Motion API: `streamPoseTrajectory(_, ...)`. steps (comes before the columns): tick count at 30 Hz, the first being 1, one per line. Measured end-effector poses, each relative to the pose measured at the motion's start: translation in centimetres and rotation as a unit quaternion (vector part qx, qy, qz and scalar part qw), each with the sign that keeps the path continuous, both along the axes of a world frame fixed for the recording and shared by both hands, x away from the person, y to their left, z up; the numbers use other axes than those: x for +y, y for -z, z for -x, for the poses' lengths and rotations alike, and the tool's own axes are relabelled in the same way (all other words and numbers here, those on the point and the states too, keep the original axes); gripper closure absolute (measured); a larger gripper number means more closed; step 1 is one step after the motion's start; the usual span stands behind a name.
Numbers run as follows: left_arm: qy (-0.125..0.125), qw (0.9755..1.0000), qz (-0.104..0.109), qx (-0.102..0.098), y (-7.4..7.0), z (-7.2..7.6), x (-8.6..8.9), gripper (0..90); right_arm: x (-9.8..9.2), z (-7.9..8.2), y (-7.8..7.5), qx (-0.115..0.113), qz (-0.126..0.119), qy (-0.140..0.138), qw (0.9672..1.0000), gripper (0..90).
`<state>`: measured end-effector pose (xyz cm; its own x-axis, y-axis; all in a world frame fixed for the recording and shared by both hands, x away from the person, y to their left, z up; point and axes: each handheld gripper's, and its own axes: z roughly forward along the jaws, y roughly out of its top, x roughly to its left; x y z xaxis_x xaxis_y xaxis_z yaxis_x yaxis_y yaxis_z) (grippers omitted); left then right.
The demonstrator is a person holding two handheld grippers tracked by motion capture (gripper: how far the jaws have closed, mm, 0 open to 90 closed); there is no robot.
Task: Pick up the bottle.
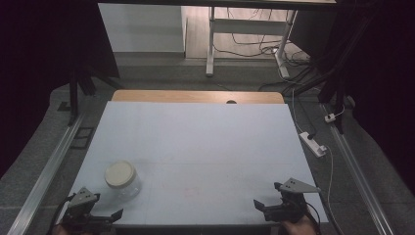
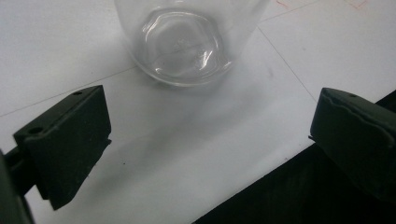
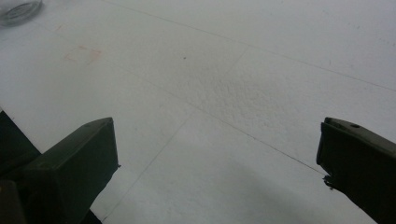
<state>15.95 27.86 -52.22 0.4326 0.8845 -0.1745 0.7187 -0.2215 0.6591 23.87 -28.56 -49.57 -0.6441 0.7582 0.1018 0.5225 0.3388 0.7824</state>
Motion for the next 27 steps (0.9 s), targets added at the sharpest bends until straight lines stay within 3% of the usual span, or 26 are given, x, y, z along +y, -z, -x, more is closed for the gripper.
streamPoseTrajectory(6,-0.002,1.0,0.002,-0.001,-0.1,0.0,0.1,0.0,0.1,0.0,0.0,0.0,0.003,-0.004,1.0,0.0)
streamPoseTrajectory(10,-0.003,0.9998,-0.016,-0.013,-0.5,0.1,-0.1,0.0,0.2,0.0,0.0,0.002,0.006,-0.006,1.0,0.0)
streamPoseTrajectory(17,-0.006,0.9996,-0.012,-0.025,-0.7,0.0,0.3,0.0,0.3,0.0,0.1,0.001,0.013,-0.012,0.9998,0.0)
streamPoseTrajectory(21,0.012,0.9989,0.0,-0.045,-0.9,-0.1,0.5,0.0,0.4,0.0,0.1,0.003,0.014,-0.015,0.9998,0.0)
streamPoseTrajectory(27,0.024,0.998,0.017,-0.056,-1.0,-0.4,0.8,0.0,0.5,0.0,0.1,0.003,0.02,-0.018,0.9996,0.0)
